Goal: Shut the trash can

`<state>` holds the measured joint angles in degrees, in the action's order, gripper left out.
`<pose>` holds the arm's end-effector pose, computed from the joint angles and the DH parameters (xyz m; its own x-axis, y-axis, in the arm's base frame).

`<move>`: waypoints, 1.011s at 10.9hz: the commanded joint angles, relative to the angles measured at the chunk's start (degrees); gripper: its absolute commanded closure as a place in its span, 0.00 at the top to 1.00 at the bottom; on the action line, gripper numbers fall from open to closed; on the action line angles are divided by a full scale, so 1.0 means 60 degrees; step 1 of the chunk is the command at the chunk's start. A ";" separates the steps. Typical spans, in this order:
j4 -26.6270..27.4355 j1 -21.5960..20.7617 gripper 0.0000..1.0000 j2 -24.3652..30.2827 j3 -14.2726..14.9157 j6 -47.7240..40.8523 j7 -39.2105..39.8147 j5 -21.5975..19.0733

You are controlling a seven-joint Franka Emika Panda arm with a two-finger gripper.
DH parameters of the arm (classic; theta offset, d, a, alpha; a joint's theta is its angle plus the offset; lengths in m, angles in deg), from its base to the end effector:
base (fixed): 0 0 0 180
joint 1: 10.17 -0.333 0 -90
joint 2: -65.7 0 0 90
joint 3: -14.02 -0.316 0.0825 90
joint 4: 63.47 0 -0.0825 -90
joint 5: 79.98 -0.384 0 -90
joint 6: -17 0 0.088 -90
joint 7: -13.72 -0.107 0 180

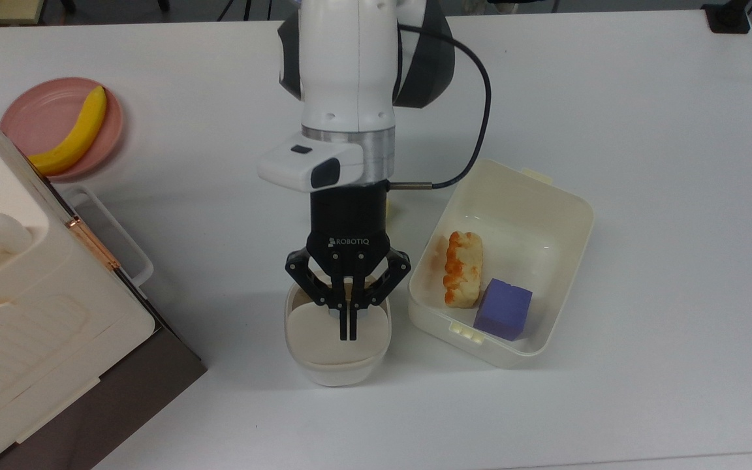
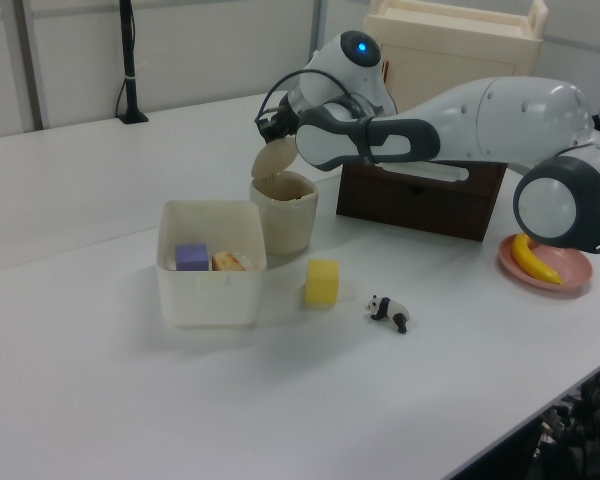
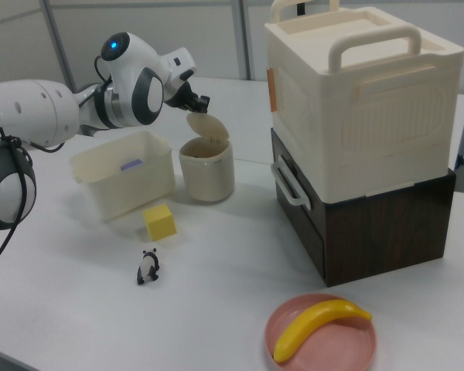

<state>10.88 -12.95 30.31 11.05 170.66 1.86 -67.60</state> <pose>0.7734 0.0729 0.4747 0.7126 0.0310 0.7009 0.0149 -0.9995 0.0290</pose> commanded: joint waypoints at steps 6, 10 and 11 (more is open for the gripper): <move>0.1229 -0.0211 0.01 0.0288 0.0114 -0.2128 -0.0074 0.0193; 0.1760 -0.0343 0.01 0.0229 0.0114 -0.2129 -0.0029 0.0207; 0.1687 -0.0357 0.02 0.0287 0.0114 -0.2129 -0.0059 0.0178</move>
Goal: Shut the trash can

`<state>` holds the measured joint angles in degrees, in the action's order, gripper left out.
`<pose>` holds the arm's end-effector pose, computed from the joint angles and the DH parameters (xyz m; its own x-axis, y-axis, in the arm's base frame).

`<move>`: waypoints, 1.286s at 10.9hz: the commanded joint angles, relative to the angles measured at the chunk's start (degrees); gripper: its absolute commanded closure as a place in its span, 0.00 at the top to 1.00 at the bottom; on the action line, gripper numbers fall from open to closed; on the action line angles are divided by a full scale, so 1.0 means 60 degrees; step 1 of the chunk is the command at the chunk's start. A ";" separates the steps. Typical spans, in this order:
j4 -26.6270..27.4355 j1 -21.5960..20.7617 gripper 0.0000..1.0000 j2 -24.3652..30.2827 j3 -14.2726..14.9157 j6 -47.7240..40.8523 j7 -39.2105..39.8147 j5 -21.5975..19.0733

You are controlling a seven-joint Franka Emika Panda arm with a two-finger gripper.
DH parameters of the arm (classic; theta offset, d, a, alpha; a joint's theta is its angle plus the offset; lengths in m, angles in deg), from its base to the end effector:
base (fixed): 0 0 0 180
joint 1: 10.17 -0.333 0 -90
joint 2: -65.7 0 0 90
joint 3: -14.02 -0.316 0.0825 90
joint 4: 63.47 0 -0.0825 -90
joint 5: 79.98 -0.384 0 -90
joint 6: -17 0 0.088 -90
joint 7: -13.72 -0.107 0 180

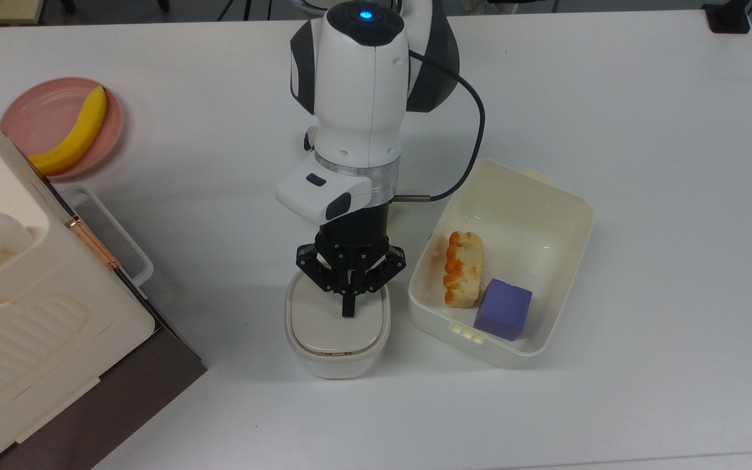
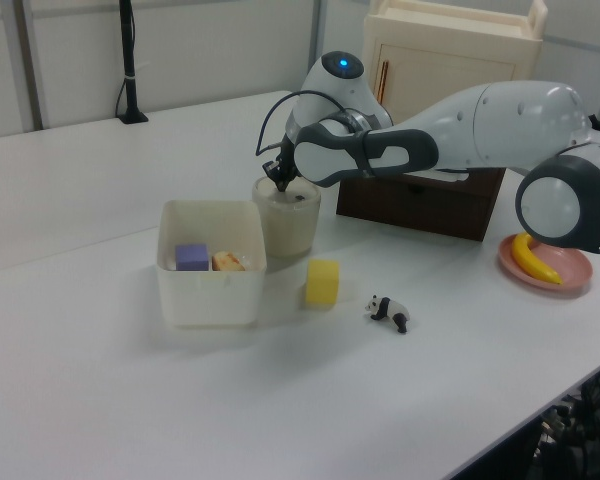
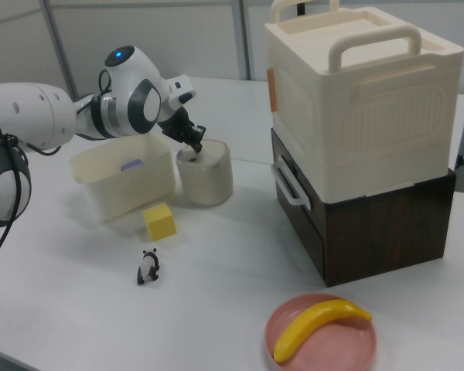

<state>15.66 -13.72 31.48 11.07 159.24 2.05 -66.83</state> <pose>0.7558 0.0777 0.4206 0.8663 0.0555 0.4965 0.0169 -0.9965 0.0819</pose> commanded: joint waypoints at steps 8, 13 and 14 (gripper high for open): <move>0.2193 -0.0155 1.00 0.3692 -0.0106 -0.5078 -0.0047 -0.0097; 0.2237 -0.0038 1.00 0.4691 -0.0225 -0.7665 0.0345 -0.1119; 0.2237 0.0035 1.00 0.4735 -0.0225 -0.7755 0.0812 -0.1311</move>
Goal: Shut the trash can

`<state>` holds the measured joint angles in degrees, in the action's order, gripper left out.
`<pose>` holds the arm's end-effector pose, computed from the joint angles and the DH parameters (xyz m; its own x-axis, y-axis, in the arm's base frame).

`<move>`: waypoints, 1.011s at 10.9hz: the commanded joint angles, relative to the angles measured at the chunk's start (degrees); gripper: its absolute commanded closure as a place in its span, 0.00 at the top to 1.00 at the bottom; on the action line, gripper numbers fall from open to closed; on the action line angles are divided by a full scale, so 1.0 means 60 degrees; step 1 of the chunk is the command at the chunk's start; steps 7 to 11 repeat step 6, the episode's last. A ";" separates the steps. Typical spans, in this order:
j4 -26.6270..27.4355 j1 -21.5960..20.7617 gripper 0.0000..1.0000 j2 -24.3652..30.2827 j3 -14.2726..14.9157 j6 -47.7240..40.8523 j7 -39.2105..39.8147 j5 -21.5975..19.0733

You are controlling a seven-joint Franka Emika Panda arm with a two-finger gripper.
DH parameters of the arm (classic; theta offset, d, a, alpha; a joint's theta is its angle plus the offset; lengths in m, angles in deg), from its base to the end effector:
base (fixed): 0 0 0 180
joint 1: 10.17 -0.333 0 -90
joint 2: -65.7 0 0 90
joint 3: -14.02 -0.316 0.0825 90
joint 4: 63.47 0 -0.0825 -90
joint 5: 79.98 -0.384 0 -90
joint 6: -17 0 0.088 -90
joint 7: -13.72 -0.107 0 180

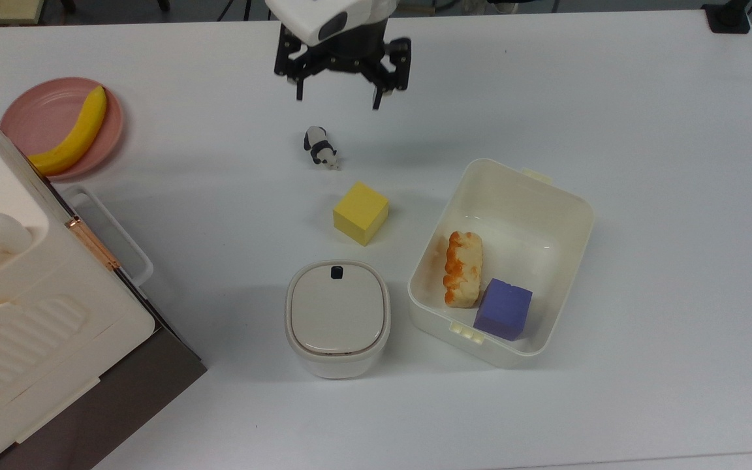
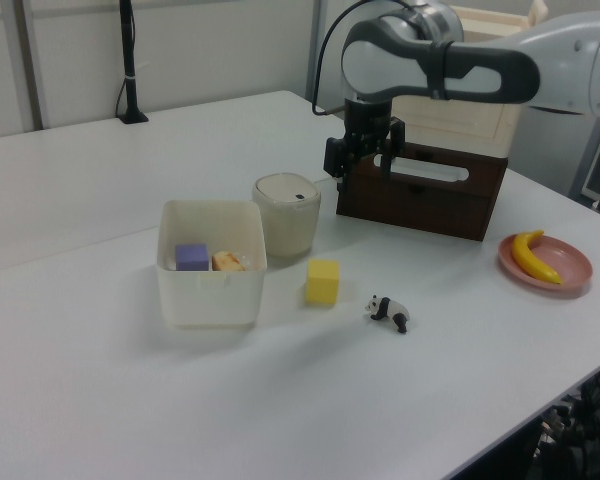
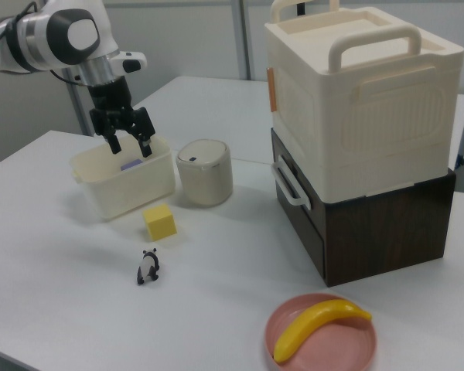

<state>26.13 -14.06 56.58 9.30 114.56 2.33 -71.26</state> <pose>0.6053 0.0737 0.5477 0.9996 -0.0274 0.0065 -0.0281 -0.9900 0.1384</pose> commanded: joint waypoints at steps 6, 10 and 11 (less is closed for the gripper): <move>0.0478 0.0223 1.00 0.0480 0.0158 -0.0221 0.1238 -0.1365; 0.0478 0.0223 1.00 0.0480 0.0158 -0.0221 0.1238 -0.1365; 0.0478 0.0223 1.00 0.0480 0.0158 -0.0221 0.1238 -0.1365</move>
